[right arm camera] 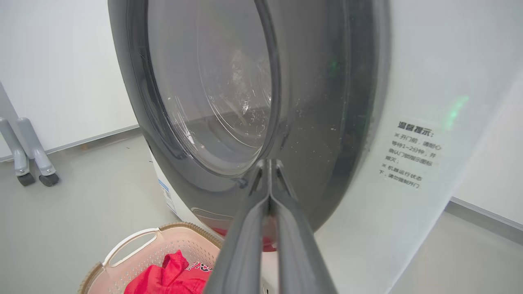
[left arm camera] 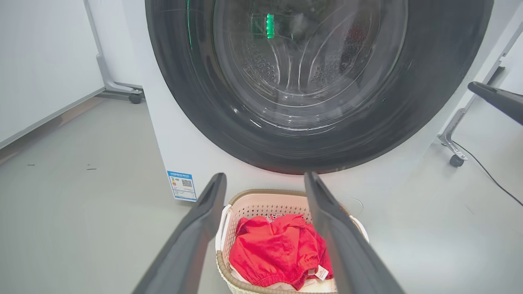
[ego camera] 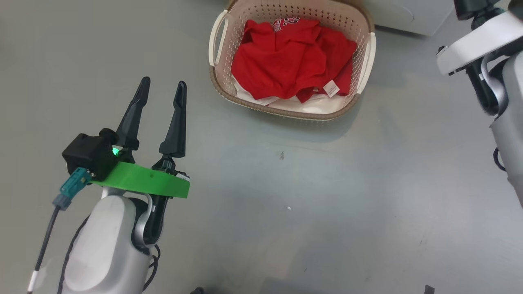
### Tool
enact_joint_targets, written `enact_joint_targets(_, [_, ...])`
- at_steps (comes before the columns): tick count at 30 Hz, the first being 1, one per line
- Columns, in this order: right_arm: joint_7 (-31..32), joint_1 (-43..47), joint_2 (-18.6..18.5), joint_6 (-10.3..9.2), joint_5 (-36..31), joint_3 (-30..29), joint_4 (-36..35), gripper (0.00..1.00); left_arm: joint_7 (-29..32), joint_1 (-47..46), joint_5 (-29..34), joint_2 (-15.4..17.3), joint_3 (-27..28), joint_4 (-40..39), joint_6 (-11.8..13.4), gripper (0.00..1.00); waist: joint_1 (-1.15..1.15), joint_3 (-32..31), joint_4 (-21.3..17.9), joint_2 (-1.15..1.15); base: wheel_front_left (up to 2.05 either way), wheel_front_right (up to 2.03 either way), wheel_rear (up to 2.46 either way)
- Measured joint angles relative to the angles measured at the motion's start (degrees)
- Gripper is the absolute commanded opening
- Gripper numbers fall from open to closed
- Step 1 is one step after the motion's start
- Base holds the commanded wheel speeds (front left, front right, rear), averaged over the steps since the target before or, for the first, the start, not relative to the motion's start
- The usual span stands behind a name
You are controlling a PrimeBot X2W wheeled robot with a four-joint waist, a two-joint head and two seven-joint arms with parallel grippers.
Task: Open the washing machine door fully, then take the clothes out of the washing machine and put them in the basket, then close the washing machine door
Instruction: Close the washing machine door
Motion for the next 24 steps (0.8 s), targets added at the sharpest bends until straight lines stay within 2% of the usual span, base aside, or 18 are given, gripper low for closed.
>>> enact_joint_targets(15, [-0.70, 14.31, 6.33, -0.09, 5.48, -3.04, -1.79, 0.00, 0.00, 7.32, 2.00, 4.59, 4.55, 0.98, 0.00, 1.00, 0.00, -10.50, -8.86, 0.00, 0.00, 0.00, 0.00])
enact_joint_targets(19, [-0.73, 17.95, 6.57, -2.01, 5.45, -4.87, -4.16, 0.00, 0.00, 10.34, 2.01, 5.13, 5.48, 1.15, 0.00, 1.00, 0.00, -13.97, -12.57, 0.00, 0.00, 0.00, 0.00])
enact_joint_targets(24, [-0.93, 22.80, 7.01, -2.58, 5.38, -6.51, -5.73, 0.00, 0.00, 12.42, 2.16, 5.53, 5.98, 0.98, 0.00, 1.00, 0.00, -16.90, -16.34, 0.00, 0.00, 0.00, 0.00])
